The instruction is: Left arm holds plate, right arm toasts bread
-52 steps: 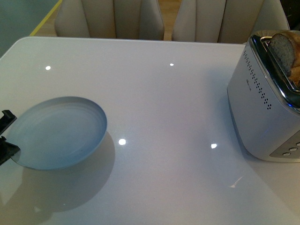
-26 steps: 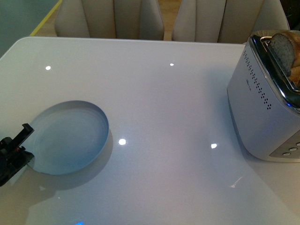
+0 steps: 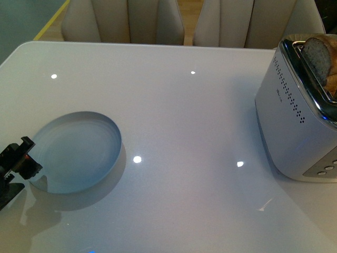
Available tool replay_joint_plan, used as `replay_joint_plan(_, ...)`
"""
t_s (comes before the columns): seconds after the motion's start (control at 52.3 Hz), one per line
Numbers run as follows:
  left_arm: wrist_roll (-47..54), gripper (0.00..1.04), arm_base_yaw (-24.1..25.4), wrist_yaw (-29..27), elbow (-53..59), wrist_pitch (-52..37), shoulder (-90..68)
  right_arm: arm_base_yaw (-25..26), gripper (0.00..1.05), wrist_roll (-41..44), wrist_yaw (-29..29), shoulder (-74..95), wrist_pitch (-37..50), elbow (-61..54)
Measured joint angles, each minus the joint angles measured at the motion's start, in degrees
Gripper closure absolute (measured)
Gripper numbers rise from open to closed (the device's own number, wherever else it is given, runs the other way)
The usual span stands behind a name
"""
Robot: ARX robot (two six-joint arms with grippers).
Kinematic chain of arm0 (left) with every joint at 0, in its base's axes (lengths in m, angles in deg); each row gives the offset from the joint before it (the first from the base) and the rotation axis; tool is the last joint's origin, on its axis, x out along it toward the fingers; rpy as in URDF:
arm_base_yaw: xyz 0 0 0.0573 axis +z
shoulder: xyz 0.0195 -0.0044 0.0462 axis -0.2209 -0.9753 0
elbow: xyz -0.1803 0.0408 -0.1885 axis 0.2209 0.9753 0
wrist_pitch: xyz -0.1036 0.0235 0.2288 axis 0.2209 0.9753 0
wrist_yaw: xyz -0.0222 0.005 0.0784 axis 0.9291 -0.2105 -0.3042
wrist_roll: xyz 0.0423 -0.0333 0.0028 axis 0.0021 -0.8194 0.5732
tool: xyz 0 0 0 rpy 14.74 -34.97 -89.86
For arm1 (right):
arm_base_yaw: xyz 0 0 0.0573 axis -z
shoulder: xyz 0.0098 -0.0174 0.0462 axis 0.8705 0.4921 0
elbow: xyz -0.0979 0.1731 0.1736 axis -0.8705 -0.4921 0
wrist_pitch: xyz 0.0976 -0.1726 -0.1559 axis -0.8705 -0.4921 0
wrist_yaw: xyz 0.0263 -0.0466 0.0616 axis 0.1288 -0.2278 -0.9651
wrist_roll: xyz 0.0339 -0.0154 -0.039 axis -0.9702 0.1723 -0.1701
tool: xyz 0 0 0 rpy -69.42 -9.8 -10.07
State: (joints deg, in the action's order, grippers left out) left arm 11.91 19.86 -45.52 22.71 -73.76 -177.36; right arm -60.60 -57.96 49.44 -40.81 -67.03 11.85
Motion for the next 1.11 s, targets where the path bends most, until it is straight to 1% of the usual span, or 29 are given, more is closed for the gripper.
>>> replay_joint_plan(0.115,1.3,0.22,0.7,-0.9,1.4,3.3,7.0,0.0,0.09,0.0,0.0,0.0,0.0,0.0)
replay_joint_plan(0.134,1.4,0.2,0.7,-1.1,1.5,3.7,7.7,0.0,0.09,0.0,0.0,0.0,0.0,0.0)
replay_joint_plan(0.191,2.2,0.1,0.9,-2.1,2.3,5.6,11.8,0.0,0.09,0.0,0.0,0.0,0.0,0.0)
replay_joint_plan(0.229,2.9,0.06,1.0,-2.8,2.7,6.6,14.2,0.0,0.09,0.0,0.0,0.0,0.0,0.0)
replay_joint_plan(0.287,4.4,0.08,0.9,-4.5,3.5,9.1,19.1,0.0,0.09,0.0,0.0,0.0,0.0,0.0)
replay_joint_plan(0.363,6.4,0.07,-0.1,-7.6,4.5,13.7,28.0,0.0,0.09,0.0,0.0,0.0,0.0,0.0)
replay_joint_plan(0.439,6.4,0.07,-1.3,-9.8,4.9,16.6,34.3,0.0,0.09,0.0,0.0,0.0,0.0,0.0)
replay_joint_plan(0.573,6.3,0.07,-4.1,-15.7,5.0,23.3,45.4,0.0,0.09,0.0,0.0,0.0,0.0,0.0)
replay_joint_plan(0.707,4.5,0.07,-6.1,-19.1,5.0,29.4,53.4,0.0,0.09,0.0,0.0,0.0,0.0,0.0)
replay_joint_plan(0.936,1.9,0.07,-14.4,-26.6,3.3,38.7,62.9,0.0,0.09,0.0,0.0,0.0,0.0,0.0)
replay_joint_plan(1.108,-0.1,0.07,-19.5,-31.1,1.0,43.1,65.6,0.0,0.09,0.0,0.0,0.0,0.0,0.0)
